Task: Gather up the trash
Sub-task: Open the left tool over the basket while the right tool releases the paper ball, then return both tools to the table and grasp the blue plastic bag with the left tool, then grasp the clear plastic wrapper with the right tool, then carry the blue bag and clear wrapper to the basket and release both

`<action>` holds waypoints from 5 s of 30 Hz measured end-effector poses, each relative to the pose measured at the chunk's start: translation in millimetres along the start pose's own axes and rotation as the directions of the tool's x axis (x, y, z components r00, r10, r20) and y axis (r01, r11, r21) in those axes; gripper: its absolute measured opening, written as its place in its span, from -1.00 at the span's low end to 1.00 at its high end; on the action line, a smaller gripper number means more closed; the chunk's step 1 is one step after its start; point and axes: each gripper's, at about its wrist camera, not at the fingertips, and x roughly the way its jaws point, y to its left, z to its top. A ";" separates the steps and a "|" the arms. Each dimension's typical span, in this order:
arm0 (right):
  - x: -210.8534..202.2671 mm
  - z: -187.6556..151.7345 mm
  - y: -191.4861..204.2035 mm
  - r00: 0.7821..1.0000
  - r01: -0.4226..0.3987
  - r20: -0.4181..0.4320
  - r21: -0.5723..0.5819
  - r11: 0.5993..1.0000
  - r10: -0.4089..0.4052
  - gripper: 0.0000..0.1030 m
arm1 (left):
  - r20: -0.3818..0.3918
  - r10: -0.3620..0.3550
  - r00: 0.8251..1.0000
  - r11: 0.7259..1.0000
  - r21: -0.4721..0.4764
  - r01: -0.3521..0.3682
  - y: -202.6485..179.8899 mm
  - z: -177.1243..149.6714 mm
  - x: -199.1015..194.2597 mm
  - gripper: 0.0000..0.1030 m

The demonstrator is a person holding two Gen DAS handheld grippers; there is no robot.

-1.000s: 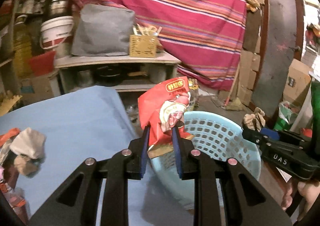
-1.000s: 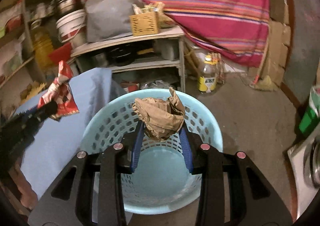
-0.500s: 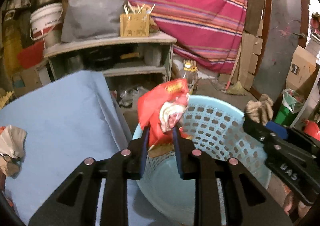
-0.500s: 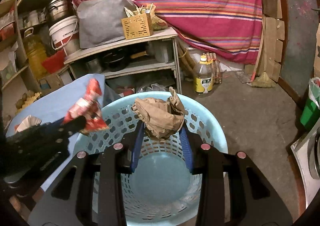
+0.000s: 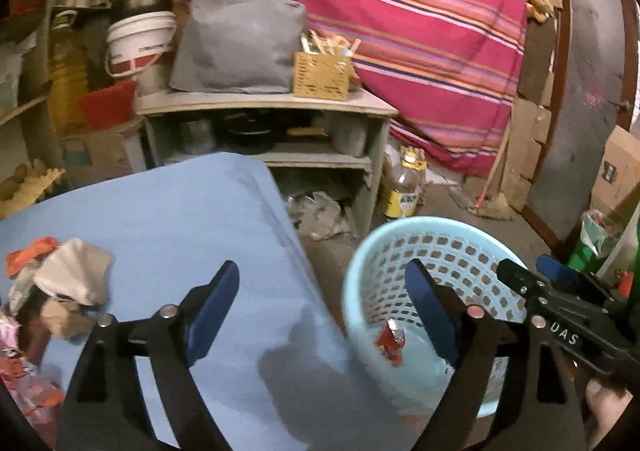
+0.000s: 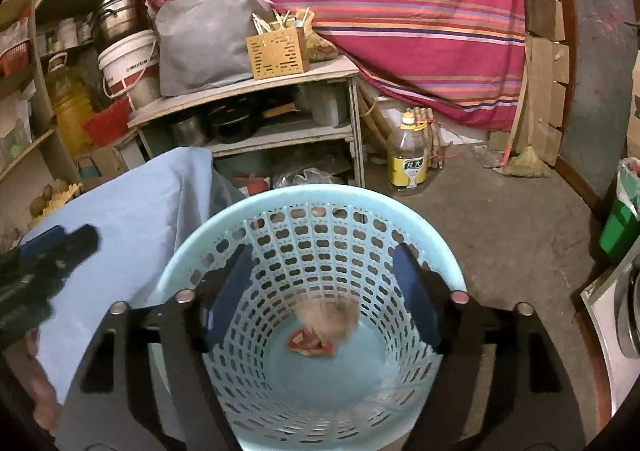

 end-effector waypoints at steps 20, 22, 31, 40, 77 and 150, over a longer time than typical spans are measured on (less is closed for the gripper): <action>-33.3 -12.3 152.8 0.994 -0.034 0.094 -0.164 0.986 0.050 0.92 | 0.067 0.338 0.939 0.941 -0.048 -0.336 175.0 -28.0 -136.1 0.91; -37.0 -16.2 173.5 0.995 -0.036 0.087 -0.217 0.975 0.057 0.91 | 0.062 0.374 0.925 0.927 -0.064 -0.370 201.1 -38.2 -150.0 0.91; -50.0 -30.1 228.4 0.993 -0.061 0.087 -0.223 0.973 0.082 0.91 | 0.000 0.468 0.884 0.875 -0.136 -0.464 287.5 -94.1 -192.6 0.91; -60.7 -39.6 270.5 0.982 -0.027 0.178 -0.225 0.974 0.068 0.92 | -0.064 0.490 0.870 0.843 -0.219 -0.491 343.9 -123.1 -213.6 0.91; -43.0 -109.0 397.7 0.947 -0.322 -0.132 -0.450 0.833 0.294 0.88 | -0.175 0.342 0.923 0.884 -0.273 -0.379 398.7 -158.2 -181.1 -0.55; -44.0 20.7 50.6 0.995 -0.089 0.028 -0.068 0.994 0.091 -0.97 | 0.033 0.131 0.991 0.991 -0.016 -0.130 107.7 -21.6 -75.7 -0.56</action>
